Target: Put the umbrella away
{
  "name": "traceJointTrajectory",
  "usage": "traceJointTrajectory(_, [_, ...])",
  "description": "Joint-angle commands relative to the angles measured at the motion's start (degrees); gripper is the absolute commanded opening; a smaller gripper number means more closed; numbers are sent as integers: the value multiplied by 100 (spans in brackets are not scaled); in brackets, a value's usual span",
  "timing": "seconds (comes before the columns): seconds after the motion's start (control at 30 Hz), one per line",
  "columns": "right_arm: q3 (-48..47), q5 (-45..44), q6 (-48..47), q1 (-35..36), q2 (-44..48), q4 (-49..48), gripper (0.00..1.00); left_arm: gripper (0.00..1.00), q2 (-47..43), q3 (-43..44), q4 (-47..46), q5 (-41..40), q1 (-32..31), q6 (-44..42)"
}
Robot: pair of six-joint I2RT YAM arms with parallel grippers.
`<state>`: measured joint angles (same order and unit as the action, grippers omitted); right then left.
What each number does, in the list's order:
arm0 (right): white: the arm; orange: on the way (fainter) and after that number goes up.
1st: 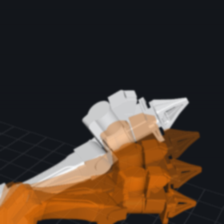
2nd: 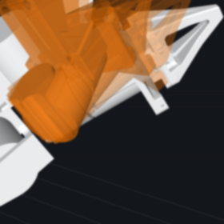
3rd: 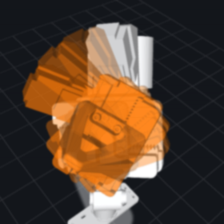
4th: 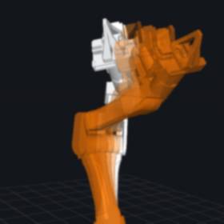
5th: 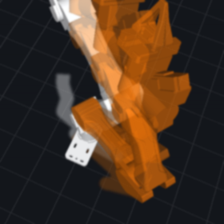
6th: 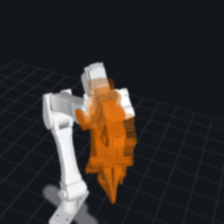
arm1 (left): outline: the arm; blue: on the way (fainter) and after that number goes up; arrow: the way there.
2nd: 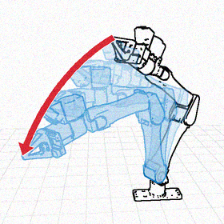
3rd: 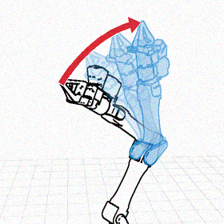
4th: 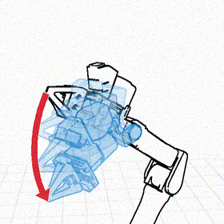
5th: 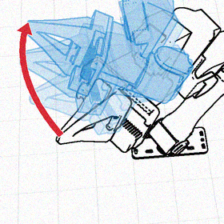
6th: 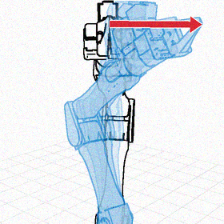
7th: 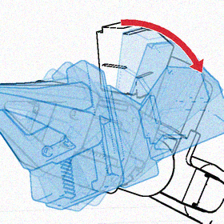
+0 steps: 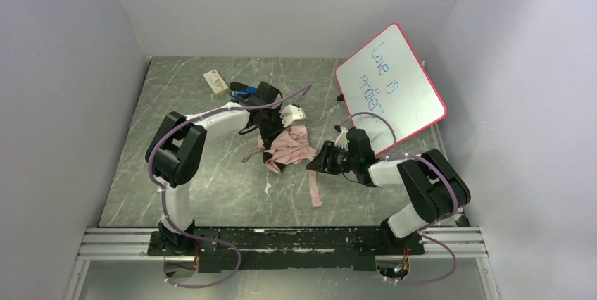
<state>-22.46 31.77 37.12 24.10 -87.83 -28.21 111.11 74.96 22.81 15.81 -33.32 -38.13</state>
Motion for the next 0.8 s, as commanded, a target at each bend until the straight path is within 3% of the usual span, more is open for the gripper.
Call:
traceJointTrajectory(0.0, [-7, 5, 62, -15, -209, -270, 40, 5, 368, -97, 15, -648, -17, -161])
traceJointTrajectory(0.43, [119, -108, -72, 421, 109, -227, 14, 5, 506, 3, 40, -767, -25, -70])
traceJointTrajectory(0.77, [-21, -864, -288, 1284, 746, 777, 0, 5, 653, 178, 15, -896, -23, 129])
